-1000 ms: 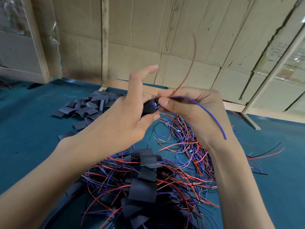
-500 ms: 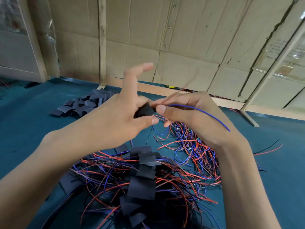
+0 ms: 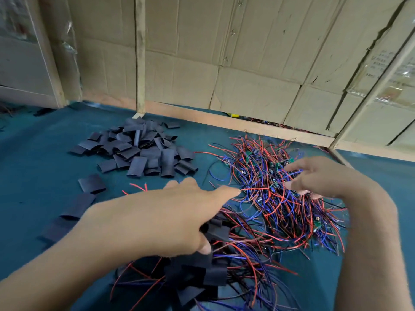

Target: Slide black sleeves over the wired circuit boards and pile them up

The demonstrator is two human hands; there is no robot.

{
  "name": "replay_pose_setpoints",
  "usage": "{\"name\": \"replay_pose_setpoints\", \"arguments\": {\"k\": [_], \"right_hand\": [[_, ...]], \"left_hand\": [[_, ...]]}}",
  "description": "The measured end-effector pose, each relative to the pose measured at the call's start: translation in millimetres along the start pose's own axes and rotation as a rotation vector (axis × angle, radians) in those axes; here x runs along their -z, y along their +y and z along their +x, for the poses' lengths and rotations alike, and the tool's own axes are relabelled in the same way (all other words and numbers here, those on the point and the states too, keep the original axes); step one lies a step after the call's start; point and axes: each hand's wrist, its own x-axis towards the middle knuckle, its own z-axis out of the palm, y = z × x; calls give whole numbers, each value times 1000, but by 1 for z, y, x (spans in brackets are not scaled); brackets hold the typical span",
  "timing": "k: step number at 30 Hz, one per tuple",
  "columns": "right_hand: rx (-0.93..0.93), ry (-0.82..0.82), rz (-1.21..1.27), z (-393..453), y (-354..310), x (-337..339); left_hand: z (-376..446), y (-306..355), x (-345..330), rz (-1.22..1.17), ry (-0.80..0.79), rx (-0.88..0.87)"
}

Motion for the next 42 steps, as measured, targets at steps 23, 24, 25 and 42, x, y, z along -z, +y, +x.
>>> {"name": "replay_pose_setpoints", "arguments": {"k": [23, 24, 25, 42], "right_hand": [[143, 634, 433, 35, 23, -16], [183, 664, 460, 30, 20, -12], [229, 701, 489, 25, 16, -7], [833, 38, 1132, -61, -70, 4]], "left_hand": [[39, -165, 10, -179, 551, 428], [37, -159, 15, -235, 606, 385], [35, -153, 21, -288, 668, 334], [-3, -35, 54, -769, 716, -221]]}}
